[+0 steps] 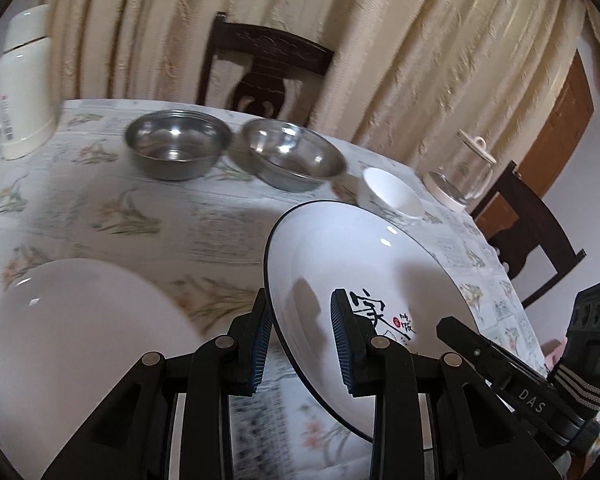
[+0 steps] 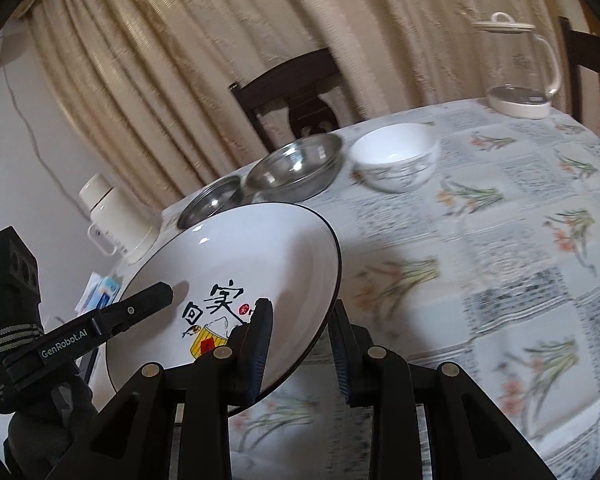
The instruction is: Organize plates and bowls
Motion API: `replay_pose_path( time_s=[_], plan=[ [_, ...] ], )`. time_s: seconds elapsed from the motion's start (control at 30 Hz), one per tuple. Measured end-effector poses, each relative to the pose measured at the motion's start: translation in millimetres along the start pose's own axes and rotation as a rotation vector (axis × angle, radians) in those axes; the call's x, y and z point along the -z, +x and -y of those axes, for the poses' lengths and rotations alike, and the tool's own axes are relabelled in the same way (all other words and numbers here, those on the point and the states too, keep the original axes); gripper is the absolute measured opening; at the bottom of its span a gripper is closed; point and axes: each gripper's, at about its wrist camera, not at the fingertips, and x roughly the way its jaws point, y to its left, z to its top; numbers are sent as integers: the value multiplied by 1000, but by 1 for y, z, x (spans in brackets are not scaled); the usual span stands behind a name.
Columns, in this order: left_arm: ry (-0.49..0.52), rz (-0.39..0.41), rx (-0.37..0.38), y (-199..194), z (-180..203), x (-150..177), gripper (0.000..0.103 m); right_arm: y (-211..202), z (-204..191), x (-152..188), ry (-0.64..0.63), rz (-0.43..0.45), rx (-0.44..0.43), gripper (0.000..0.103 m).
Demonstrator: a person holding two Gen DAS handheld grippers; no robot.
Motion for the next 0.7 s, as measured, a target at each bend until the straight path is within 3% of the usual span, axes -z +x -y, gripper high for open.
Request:
replay_pose_path(
  time_s=[0.33, 0.7],
  plan=[
    [-57, 47, -62, -36, -50, 13, 30, 17, -51, 13, -83, -46, -44, 31],
    [-103, 48, -94, -56, -86, 32, 30, 24, -81, 26, -126, -82, -56, 31]
  ],
)
